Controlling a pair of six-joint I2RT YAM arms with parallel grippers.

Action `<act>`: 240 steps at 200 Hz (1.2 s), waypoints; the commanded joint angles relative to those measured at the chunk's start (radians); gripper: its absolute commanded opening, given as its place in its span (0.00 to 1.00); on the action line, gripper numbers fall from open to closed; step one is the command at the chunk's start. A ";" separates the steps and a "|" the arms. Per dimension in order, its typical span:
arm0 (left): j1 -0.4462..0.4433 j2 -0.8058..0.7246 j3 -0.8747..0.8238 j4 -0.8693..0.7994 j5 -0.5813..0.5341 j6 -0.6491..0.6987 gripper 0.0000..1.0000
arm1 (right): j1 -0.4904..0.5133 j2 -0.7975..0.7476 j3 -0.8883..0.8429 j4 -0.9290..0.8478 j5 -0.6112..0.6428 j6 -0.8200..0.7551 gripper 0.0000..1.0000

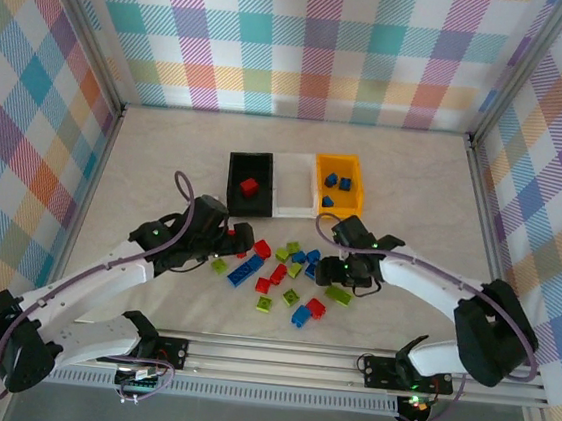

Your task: Sort the legos into containers by color

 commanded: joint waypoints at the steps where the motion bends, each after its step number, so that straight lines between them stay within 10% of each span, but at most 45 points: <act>1: 0.008 -0.005 -0.026 -0.008 -0.022 -0.028 1.00 | 0.007 -0.018 -0.009 -0.085 0.027 0.044 0.77; 123: 0.064 0.019 -0.035 -0.026 0.007 0.003 1.00 | 0.107 0.149 0.081 -0.192 0.119 0.002 0.83; 240: 0.091 0.045 -0.027 -0.032 0.034 0.010 1.00 | 0.093 0.196 0.091 -0.111 0.113 -0.005 0.43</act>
